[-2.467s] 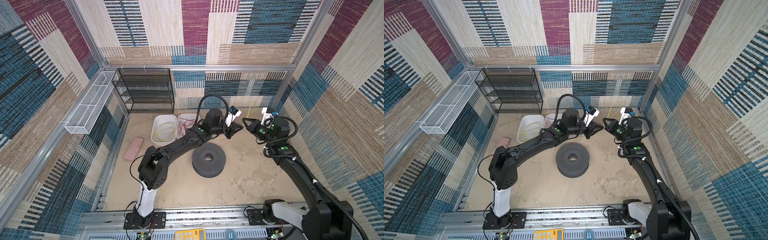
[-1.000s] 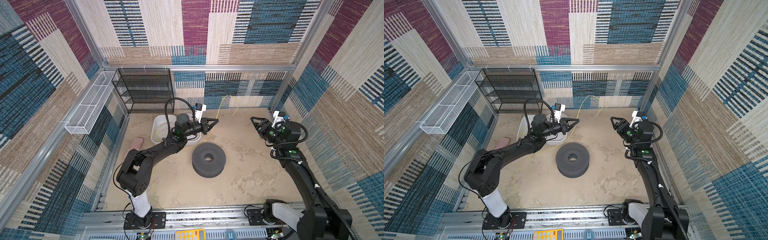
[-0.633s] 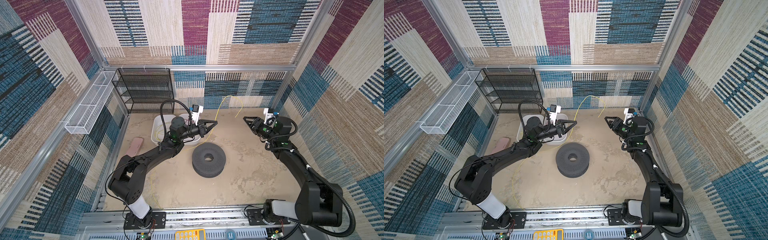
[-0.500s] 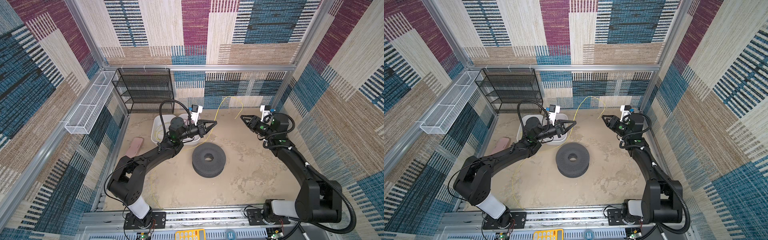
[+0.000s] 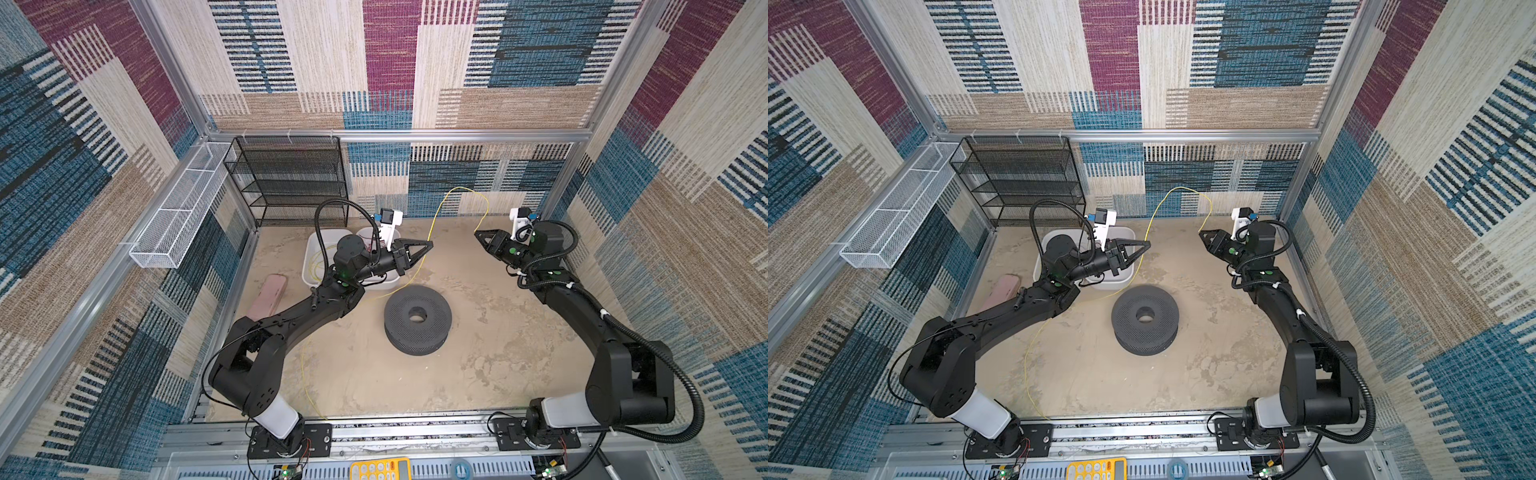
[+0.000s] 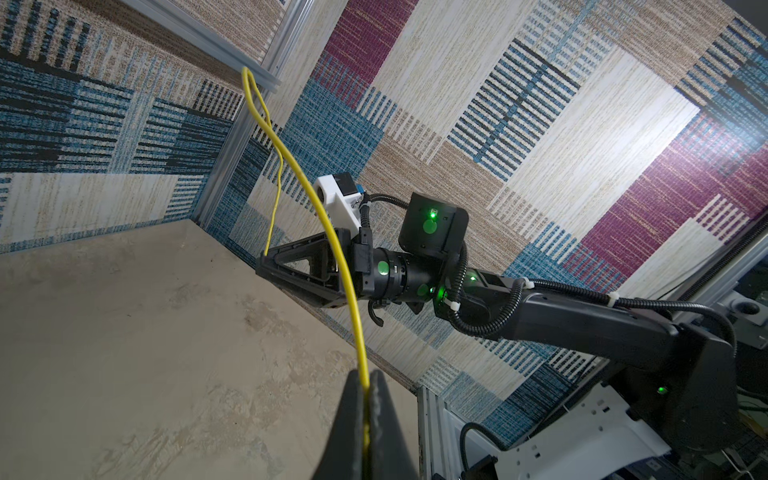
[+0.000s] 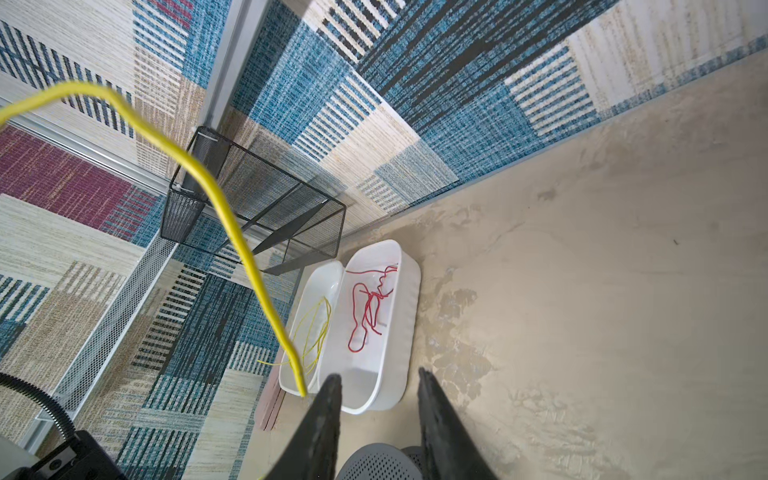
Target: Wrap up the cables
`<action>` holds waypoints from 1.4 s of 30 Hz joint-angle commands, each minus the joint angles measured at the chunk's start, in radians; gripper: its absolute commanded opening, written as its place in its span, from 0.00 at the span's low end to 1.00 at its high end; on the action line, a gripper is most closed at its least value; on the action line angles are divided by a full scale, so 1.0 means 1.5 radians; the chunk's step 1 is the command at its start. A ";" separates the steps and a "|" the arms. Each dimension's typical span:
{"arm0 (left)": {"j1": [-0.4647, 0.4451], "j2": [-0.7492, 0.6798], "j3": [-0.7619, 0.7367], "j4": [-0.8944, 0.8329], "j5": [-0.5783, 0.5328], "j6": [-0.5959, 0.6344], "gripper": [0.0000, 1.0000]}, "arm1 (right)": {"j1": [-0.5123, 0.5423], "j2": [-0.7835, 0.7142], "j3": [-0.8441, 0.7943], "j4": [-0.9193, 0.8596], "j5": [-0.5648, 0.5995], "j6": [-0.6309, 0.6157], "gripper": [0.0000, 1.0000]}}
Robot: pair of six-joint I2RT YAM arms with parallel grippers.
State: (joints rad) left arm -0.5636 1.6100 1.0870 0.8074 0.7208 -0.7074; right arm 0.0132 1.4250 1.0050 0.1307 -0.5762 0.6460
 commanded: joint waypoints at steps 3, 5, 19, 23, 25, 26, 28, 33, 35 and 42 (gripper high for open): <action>-0.001 0.000 -0.004 0.036 0.008 -0.013 0.00 | 0.006 -0.005 0.006 0.010 -0.012 -0.019 0.33; -0.001 0.001 -0.002 0.036 0.008 -0.015 0.00 | 0.008 -0.006 0.006 0.006 -0.017 -0.024 0.32; -0.002 0.004 0.004 0.039 0.006 -0.018 0.00 | 0.014 -0.012 0.018 -0.009 -0.014 -0.029 0.22; -0.002 0.004 0.006 0.036 0.004 -0.014 0.00 | 0.014 -0.037 -0.012 -0.011 0.008 -0.027 0.20; -0.002 0.005 0.006 0.036 0.001 -0.013 0.00 | 0.014 -0.050 -0.030 -0.010 0.016 -0.026 0.19; -0.002 0.005 0.008 0.036 0.001 -0.011 0.00 | 0.014 -0.055 -0.040 -0.009 0.016 -0.026 0.19; -0.002 0.006 0.010 0.030 0.000 -0.007 0.00 | 0.014 -0.065 -0.059 -0.007 0.017 -0.026 0.19; -0.003 0.008 0.011 0.026 -0.001 -0.004 0.00 | 0.013 -0.085 -0.059 -0.027 0.031 -0.045 0.27; -0.002 0.009 0.006 0.032 -0.002 -0.009 0.00 | 0.014 -0.091 -0.049 -0.036 0.035 -0.052 0.29; -0.002 0.012 0.002 0.047 0.000 -0.020 0.00 | 0.020 -0.074 -0.011 -0.041 0.034 -0.059 0.32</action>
State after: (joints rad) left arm -0.5659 1.6253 1.0901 0.8230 0.7136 -0.7300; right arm 0.0376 1.3014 0.9653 0.0631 -0.5388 0.5743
